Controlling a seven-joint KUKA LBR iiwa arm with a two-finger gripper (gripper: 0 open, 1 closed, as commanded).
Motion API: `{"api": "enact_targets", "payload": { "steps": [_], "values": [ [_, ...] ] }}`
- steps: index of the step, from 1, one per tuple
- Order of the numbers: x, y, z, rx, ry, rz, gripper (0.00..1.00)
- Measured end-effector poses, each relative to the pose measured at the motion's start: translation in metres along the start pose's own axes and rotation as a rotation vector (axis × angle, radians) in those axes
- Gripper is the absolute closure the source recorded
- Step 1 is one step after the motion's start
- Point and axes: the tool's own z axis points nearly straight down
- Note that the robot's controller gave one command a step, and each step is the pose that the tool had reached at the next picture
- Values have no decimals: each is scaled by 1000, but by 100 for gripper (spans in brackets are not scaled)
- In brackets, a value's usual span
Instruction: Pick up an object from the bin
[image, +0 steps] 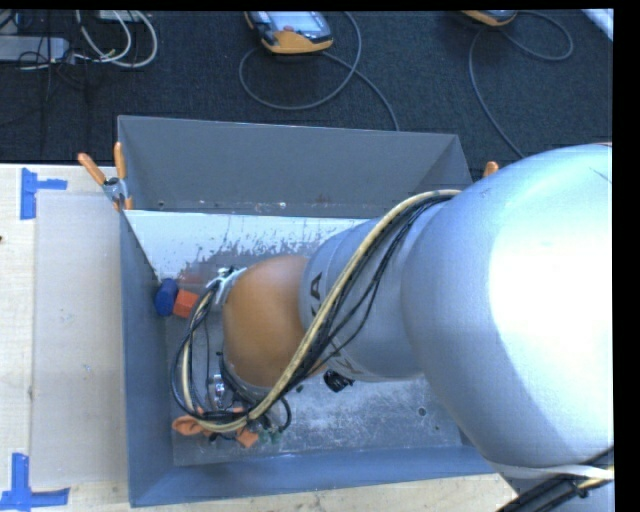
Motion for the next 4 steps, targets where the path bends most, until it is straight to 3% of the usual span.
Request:
{"api": "enact_targets", "payload": {
  "steps": [2, 3, 4],
  "values": [
    [-5, 1, -10, 1, 2, 12, 100],
    [-5, 7, -40, 1, 3, 43, 100],
    [-15, -2, -53, -1, -1, 58, 100]
  ]
}}
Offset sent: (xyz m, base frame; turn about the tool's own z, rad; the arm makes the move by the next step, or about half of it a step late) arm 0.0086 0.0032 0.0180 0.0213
